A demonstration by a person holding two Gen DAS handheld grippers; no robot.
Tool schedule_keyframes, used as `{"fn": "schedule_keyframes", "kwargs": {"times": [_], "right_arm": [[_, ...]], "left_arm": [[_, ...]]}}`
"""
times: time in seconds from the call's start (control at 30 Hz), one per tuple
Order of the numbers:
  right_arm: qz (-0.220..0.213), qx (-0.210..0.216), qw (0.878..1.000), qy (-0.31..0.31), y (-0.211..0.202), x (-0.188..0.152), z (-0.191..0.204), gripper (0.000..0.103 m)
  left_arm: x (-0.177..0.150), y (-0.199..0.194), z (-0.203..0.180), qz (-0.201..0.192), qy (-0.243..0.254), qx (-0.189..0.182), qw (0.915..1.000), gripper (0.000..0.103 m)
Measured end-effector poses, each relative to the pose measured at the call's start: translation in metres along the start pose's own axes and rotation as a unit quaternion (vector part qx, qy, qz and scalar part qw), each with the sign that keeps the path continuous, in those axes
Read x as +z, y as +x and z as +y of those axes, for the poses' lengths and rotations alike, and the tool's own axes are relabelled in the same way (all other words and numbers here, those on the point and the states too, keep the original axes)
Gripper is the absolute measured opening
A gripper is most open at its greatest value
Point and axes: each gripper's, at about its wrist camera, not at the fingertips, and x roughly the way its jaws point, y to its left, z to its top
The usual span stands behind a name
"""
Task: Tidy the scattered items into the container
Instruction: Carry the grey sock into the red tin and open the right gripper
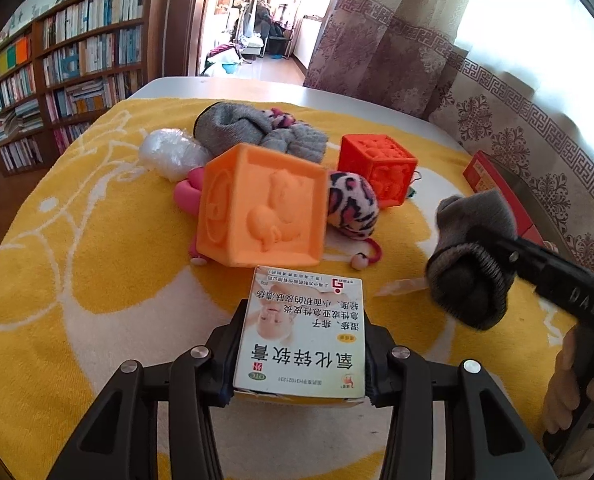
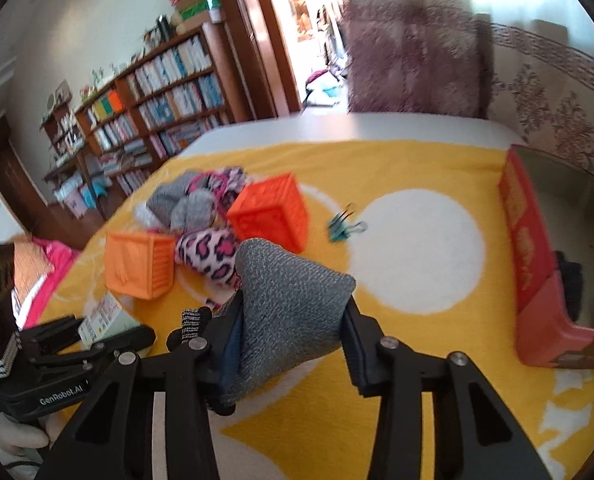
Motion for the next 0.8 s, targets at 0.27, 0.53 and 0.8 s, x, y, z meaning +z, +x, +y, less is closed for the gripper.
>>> {"fn": "schedule_keyframes", "kwargs": {"times": [0.27,0.53,0.8], "right_arm": [[-0.045,-0.019,0.998,0.05,-0.026,0.006,-0.04,0.047],[-0.091,-0.052,0.99,0.096,-0.058,0.006,-0.088,0.047],[-0.134,-0.11,0.975,0.141,-0.091,0.011,-0.14,0.047]], "left_arm": [[0.003,-0.009,-0.025,-0.005,0.025,-0.005,0.9997,0.048],[0.013,-0.011,-0.056,-0.004,0.048,-0.016,0.9987,0.048],[0.029,-0.009,-0.106,-0.009,0.097,-0.036,0.9946,0.048]]}}
